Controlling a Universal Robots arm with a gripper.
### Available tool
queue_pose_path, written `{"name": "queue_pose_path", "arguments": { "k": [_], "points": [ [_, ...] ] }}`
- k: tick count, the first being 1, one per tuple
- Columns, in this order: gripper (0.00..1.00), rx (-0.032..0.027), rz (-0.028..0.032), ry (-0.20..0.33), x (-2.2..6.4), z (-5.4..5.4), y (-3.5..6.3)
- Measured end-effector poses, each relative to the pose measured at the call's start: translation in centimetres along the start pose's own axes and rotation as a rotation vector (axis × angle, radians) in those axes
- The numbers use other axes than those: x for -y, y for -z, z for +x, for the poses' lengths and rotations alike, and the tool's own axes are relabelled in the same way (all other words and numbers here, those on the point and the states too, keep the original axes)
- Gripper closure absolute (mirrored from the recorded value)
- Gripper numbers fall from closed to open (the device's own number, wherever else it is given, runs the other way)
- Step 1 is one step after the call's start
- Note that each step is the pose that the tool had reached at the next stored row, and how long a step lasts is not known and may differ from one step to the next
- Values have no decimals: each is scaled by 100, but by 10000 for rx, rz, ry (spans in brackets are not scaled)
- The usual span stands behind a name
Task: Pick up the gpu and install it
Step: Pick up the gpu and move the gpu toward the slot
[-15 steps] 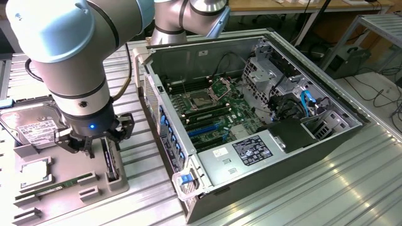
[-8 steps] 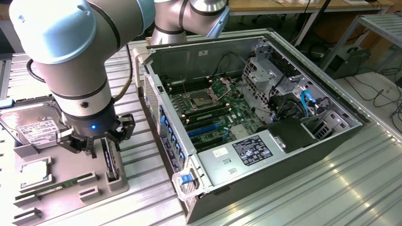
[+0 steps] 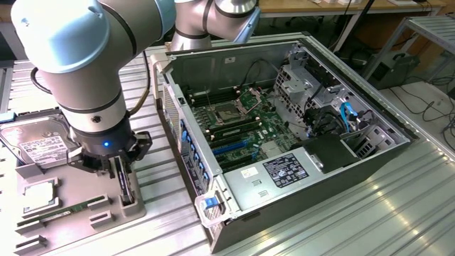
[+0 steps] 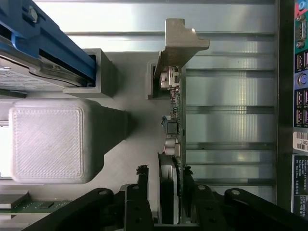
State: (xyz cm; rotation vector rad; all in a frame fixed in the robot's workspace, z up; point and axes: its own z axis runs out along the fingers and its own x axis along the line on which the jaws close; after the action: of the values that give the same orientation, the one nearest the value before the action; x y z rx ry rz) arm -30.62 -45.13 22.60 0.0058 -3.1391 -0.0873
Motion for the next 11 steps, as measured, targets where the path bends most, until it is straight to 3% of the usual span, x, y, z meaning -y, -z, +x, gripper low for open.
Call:
{"name": "queue_pose_path", "arguments": {
  "k": [2,11],
  "points": [
    [69,1,-1,0,1,-1,-2],
    [73,0,0,0,3,-11,-8]
  ]
}}
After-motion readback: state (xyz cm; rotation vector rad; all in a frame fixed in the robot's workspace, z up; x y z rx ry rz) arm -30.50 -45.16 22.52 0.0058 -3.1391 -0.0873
